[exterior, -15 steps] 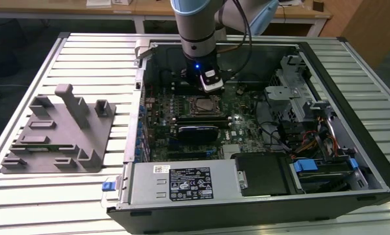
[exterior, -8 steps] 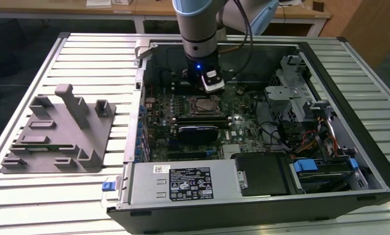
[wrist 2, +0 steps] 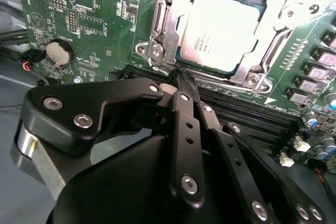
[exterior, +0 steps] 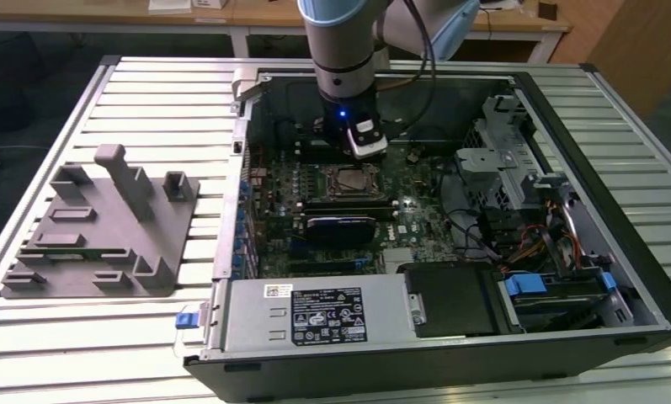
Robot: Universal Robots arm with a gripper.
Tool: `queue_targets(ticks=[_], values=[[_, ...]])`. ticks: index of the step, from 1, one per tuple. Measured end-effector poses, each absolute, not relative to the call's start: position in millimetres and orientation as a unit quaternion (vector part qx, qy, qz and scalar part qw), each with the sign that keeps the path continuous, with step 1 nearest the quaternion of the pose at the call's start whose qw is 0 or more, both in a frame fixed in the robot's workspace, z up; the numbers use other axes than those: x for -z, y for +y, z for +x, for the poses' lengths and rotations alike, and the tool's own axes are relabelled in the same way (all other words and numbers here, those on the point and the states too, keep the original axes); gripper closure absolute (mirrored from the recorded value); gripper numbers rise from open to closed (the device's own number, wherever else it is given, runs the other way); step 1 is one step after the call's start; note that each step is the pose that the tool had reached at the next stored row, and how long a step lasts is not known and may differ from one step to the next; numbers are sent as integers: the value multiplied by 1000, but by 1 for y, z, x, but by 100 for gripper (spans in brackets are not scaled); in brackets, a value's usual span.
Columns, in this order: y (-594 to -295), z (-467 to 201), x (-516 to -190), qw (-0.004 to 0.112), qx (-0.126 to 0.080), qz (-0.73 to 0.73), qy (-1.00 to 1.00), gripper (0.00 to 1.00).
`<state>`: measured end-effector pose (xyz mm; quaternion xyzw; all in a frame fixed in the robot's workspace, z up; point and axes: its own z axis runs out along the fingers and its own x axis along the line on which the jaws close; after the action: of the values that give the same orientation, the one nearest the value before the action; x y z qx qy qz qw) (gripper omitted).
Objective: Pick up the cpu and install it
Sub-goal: 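Install the first cpu locking lever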
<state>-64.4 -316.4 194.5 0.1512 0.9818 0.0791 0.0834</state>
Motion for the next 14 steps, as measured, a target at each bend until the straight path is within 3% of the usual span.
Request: queue_targets(ticks=[14], values=[[-316,-62,-213,83,-79,151,982,89]])
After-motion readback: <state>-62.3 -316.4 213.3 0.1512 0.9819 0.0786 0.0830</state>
